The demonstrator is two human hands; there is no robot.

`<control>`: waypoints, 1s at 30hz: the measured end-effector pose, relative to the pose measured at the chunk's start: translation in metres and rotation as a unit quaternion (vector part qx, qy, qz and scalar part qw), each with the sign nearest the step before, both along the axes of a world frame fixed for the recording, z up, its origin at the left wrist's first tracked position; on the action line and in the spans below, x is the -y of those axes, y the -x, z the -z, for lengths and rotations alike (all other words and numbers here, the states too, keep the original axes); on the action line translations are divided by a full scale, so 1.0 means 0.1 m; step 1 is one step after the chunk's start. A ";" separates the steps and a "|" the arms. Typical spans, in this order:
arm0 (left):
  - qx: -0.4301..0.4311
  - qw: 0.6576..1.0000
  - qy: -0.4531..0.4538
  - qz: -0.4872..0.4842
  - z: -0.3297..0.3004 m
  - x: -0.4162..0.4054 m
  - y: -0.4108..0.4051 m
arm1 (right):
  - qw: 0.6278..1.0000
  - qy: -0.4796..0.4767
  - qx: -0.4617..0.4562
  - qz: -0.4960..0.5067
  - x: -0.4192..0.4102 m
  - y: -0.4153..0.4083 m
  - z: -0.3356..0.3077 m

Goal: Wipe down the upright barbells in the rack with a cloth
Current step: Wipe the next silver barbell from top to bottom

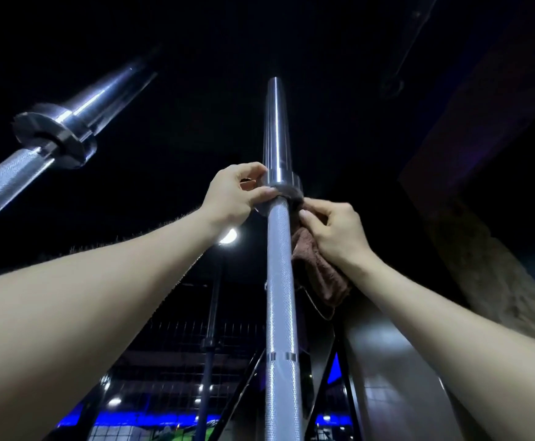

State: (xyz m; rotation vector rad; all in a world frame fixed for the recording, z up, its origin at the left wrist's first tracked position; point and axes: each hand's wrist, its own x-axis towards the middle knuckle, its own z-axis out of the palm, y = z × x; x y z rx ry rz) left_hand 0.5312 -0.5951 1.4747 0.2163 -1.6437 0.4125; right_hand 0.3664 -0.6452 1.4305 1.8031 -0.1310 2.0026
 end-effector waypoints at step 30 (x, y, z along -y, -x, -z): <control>-0.022 0.994 0.000 -0.110 -0.02 0.03 0.01 | 0.991 0.096 -0.048 0.075 -0.18 0.16 -0.15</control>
